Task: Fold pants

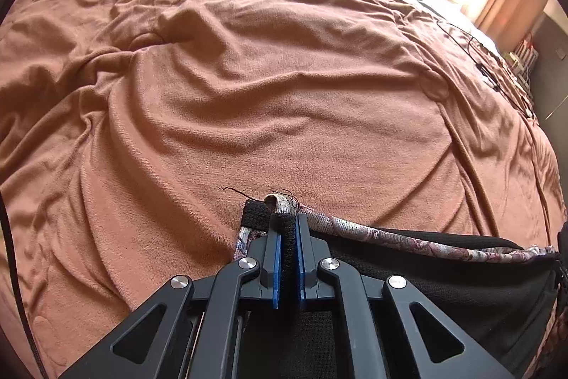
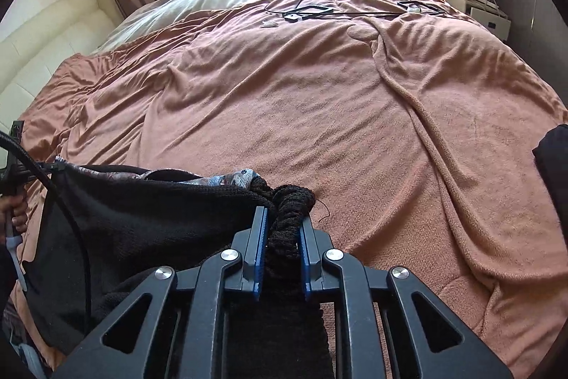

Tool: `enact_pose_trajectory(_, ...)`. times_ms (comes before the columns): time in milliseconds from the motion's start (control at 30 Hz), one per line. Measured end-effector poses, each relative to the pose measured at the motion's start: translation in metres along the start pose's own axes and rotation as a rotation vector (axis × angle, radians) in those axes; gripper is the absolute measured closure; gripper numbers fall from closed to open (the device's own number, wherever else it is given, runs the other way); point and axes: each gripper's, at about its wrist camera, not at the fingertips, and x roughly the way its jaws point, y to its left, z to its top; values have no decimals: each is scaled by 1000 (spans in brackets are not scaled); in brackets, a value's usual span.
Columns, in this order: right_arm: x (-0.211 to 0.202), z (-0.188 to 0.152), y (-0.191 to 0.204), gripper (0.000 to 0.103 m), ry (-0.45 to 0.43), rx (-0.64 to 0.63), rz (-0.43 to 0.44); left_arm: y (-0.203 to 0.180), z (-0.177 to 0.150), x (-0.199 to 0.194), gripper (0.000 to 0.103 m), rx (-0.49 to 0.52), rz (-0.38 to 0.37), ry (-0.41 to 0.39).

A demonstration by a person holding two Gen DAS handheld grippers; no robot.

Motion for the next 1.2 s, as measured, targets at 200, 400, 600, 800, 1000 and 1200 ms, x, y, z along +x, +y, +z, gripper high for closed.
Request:
enact_pose_trajectory(200, 14, 4, 8, 90, -4, 0, -19, 1, 3, 21, 96, -11, 59, 19)
enact_pose_trajectory(400, 28, 10, 8, 80, 23, 10, -25, 3, 6, 26, 96, -32, 98, 38)
enact_pose_trajectory(600, 7, 17, -2, 64, -20, 61, -34, 7, 6, 9, 89, -78, 38, 53)
enact_pose_trajectory(800, -22, 9, 11, 64, -75, 21, 19, 18, -13, -30, 62, -116, -18, 33)
enact_pose_trajectory(1000, -33, -3, 33, 64, -75, -41, 87, 24, -45, -66, 62, -139, -74, 30)
enact_pose_trajectory(1200, -33, -5, 51, 64, -46, -76, 151, 30, -87, -103, 62, -148, -127, 16)
